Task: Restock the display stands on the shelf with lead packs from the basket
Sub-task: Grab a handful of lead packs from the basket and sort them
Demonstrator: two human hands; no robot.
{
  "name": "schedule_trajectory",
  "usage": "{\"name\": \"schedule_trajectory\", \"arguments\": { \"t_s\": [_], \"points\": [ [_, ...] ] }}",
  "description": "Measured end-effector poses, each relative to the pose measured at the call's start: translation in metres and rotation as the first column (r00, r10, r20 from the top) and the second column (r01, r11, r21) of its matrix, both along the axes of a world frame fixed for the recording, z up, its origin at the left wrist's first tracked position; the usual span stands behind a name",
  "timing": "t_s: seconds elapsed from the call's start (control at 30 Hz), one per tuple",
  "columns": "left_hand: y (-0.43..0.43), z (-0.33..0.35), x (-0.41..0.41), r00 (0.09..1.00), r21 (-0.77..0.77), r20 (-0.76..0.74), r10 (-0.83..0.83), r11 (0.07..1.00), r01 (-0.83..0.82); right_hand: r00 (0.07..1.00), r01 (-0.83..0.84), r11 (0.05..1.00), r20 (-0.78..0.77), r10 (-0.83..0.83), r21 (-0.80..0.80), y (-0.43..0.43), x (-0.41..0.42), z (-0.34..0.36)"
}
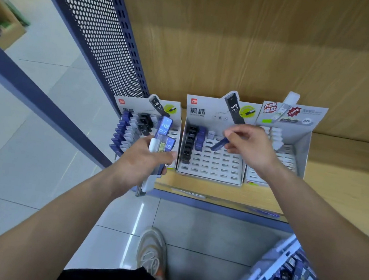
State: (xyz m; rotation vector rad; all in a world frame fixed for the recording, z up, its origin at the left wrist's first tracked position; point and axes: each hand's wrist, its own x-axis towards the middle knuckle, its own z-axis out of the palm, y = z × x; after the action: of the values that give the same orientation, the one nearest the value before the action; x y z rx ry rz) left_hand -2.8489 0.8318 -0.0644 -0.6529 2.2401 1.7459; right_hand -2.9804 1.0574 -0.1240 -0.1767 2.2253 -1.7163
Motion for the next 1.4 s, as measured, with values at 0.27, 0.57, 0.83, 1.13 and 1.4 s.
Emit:
{"name": "schedule_trajectory", "arguments": {
  "t_s": [0.27, 0.57, 0.83, 1.13, 1.4],
  "points": [
    [-0.020, -0.004, 0.010, 1.000, 0.004, 0.026, 0.002, 1.000, -0.003, 0.962, -0.192, 0.898, -0.106, 0.253, 0.397, -0.022, -0.004, -0.031],
    [-0.025, -0.001, 0.014, 0.998, -0.001, 0.061, 0.016, 1.000, -0.015, 0.955, -0.035, 0.938, -0.265, 0.133, 0.345, -0.037, -0.001, -0.036],
    [-0.024, -0.001, 0.012, 0.998, 0.008, 0.058, 0.019, 1.000, -0.019, 0.946, -0.010, 0.936, -0.299, 0.122, 0.352, -0.046, 0.004, -0.041],
    [-0.022, 0.002, 0.010, 0.999, 0.010, 0.051, 0.017, 1.000, -0.017, 0.925, -0.050, 0.906, -0.323, 0.200, 0.419, -0.044, 0.005, -0.038],
    [-0.021, 0.001, 0.010, 0.999, 0.025, 0.045, 0.012, 1.000, -0.013, 0.913, -0.100, 0.865, -0.300, 0.276, 0.491, -0.047, 0.002, -0.035]
  ]
}}
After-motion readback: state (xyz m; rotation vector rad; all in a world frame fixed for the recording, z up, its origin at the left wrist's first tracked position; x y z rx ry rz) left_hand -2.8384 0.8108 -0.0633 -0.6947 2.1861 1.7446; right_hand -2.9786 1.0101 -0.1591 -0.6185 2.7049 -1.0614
